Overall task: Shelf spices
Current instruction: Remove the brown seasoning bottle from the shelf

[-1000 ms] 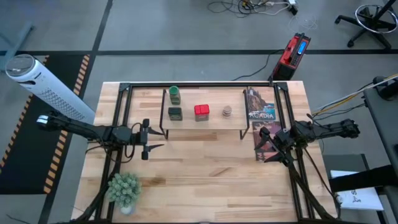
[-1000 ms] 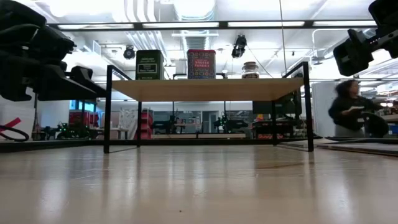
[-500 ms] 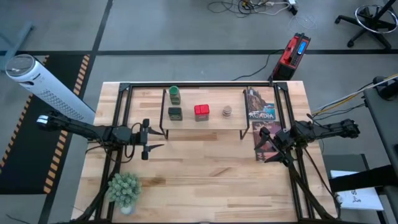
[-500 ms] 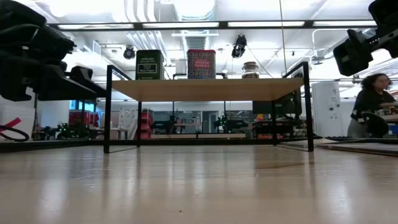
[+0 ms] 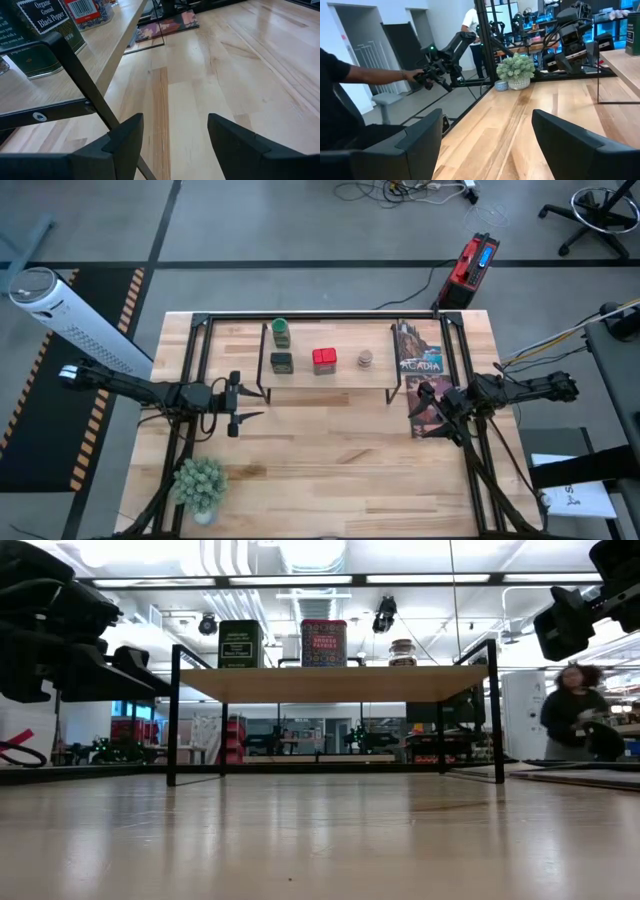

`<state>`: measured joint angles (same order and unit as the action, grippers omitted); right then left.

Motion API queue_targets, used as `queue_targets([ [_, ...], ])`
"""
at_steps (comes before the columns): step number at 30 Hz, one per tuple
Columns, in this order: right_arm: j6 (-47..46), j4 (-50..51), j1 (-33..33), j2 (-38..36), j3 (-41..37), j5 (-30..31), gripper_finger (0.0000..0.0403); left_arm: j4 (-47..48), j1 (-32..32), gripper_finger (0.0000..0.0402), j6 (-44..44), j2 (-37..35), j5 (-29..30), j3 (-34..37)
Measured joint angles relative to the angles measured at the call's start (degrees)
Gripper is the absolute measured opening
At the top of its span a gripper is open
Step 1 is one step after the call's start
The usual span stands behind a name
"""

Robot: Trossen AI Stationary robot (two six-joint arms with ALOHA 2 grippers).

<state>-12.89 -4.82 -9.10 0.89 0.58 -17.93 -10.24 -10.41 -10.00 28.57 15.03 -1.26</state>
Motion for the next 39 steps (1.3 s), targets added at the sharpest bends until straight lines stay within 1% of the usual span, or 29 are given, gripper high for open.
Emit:
queue_targets([
  [5, -0.2, 0.0, 0.0, 0.0, 0.0, 0.0, 0.0289, 0.0, 0.0, 0.0210, 0.0, 0.0, 0.0, 0.0],
  [8, -2.5, -0.1, 0.0, 0.0, 0.0, 0.0, 0.0291, 0.0, 0.0, 0.0210, 0.0, 0.0, 0.0, 0.0],
  [11, -5.8, -0.2, 0.0, 0.0, 0.0, 0.0, 0.0287, -0.1, 0.0, 0.0210, 0.0, 0.0, 0.0, 0.0],
  [18, -6.0, -0.5, 0.0, 0.0, 0.0, 0.0, 0.0273, -0.4, 0.0, 0.0210, 0.3, 0.0, 0.0, 0.0],
  [22, -6.0, -3.1, 0.0, 0.0, 0.0, 0.0, 0.0266, -4.5, 0.0, 0.0210, 3.8, 0.0, 0.0, 0.0],
  [26, -6.0, -7.4, 0.0, 0.0, 0.0, 0.0, 0.0259, -9.7, 0.0, 0.0210, 12.3, 0.0, 0.0, 0.0],
  [28, -5.6, -7.7, 0.0, 0.0, 0.3, 0.1, 0.0254, -11.4, 0.0, 0.0210, 15.4, 0.0, 0.0, 0.0],
  [31, -4.5, -7.4, 0.0, 0.0, 1.1, 0.3, 0.0247, -13.6, 0.0, 0.0210, 16.1, 0.0, 0.0, 0.0],
  [36, -4.5, -7.3, 0.0, 0.0, 2.1, 2.3, 0.0237, -14.4, 0.0, 0.0210, 16.4, 0.0, 0.7, -0.1],
  [38, -4.5, -7.7, 0.0, 0.0, 2.6, 3.0, 0.0234, -15.9, 0.0, 0.0210, 18.8, 0.0, 0.9, -0.1],
  [39, -4.5, -7.7, 0.0, 0.0, 2.8, 3.1, 0.0233, -16.6, 0.0, 0.0210, 21.5, 0.0, 0.9, -0.1],
])
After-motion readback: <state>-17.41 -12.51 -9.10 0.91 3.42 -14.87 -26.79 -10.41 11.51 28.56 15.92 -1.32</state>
